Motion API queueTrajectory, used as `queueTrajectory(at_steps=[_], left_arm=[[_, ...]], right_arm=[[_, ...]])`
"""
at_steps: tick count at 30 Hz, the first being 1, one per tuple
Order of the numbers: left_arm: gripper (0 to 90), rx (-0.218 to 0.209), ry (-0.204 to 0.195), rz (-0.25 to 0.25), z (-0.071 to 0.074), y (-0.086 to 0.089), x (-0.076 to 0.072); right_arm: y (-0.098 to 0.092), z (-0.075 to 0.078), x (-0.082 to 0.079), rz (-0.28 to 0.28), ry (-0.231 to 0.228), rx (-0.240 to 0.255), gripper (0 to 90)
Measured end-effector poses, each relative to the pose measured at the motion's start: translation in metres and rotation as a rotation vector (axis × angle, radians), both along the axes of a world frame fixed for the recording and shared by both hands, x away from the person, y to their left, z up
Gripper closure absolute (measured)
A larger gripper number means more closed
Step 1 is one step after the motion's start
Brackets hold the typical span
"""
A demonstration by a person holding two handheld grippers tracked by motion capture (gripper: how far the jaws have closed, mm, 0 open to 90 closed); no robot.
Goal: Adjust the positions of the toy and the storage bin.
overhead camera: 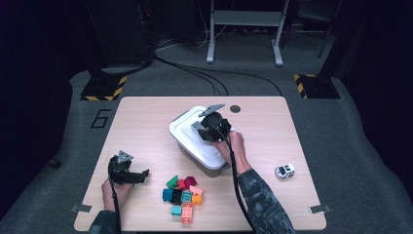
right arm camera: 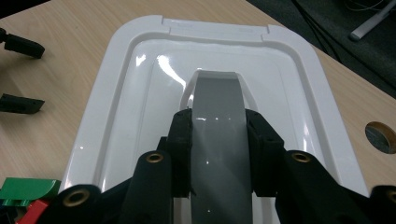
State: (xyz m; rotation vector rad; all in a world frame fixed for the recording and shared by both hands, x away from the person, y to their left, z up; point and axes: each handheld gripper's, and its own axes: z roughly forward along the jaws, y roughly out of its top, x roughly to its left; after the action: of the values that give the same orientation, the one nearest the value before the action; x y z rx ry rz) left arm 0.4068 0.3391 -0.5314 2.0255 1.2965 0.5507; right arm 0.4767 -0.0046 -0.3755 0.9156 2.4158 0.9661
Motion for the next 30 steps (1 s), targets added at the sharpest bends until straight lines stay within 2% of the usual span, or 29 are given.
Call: queueTrajectory(at_steps=[5, 7, 14, 17, 19, 25, 30], left_arm=[[0.0, 0.002, 0.007, -0.009, 0.001, 0.0, 0.0], [0.0, 0.002, 0.007, -0.01, 0.001, 0.0, 0.0], [0.0, 0.004, 0.009, -0.01, 0.001, 0.0, 0.0], [0.0, 0.002, 0.007, -0.01, 0.001, 0.0, 0.0], [0.0, 0.002, 0.007, -0.01, 0.001, 0.0, 0.0], [0.0, 0.002, 0.007, -0.01, 0.001, 0.0, 0.0], [0.0, 0.003, 0.007, -0.01, 0.001, 0.0, 0.0]], right_arm=[[0.0, 0.0, -0.003, -0.013, 0.01, 0.015, 67.0], [-0.001, 0.0, -0.004, -0.005, 0.001, 0.011, 67.0], [-0.001, 0.0, -0.011, -0.003, 0.013, 0.021, 67.0], [-0.002, 0.0, -0.014, -0.013, 0.038, 0.03, 67.0], [-0.001, 0.0, -0.014, -0.019, 0.035, 0.039, 67.0], [-0.001, -0.001, -0.016, -0.001, -0.001, 0.024, 67.0], [-0.001, 0.001, -0.017, -0.003, -0.009, 0.024, 67.0]])
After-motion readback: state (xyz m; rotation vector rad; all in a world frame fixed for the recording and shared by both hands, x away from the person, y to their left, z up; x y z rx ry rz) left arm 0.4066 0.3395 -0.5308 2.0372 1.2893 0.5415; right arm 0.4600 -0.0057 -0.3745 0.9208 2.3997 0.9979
